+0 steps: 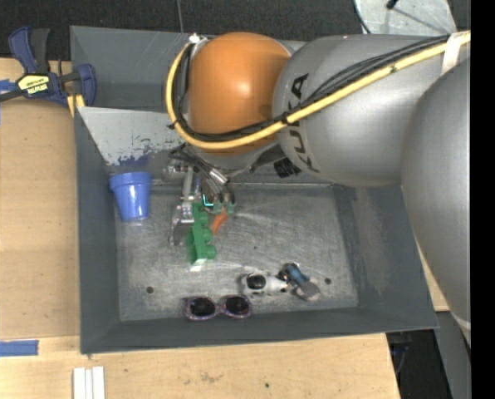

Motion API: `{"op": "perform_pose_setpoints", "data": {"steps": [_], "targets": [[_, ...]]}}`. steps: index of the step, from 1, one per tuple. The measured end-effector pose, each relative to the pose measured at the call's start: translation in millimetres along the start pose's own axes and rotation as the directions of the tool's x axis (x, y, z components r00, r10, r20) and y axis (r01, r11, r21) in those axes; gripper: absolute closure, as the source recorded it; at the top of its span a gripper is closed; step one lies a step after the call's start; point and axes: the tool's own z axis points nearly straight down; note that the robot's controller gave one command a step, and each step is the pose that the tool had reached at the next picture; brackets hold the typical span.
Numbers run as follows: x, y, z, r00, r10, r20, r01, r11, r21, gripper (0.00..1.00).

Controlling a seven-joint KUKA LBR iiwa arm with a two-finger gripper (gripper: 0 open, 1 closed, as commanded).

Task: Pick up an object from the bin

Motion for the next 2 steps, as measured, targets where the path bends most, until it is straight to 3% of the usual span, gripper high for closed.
{"op": "perform_pose_setpoints", "data": {"steps": [1,2], "targets": [[-2.0,-1,-5,1.0,0.004,0.008,-0.004,1.0,-0.002,0.0],[-9.9,-19,38,0.992,-0.122,0.011,0.122,0.993,0.0,0.0]]}}
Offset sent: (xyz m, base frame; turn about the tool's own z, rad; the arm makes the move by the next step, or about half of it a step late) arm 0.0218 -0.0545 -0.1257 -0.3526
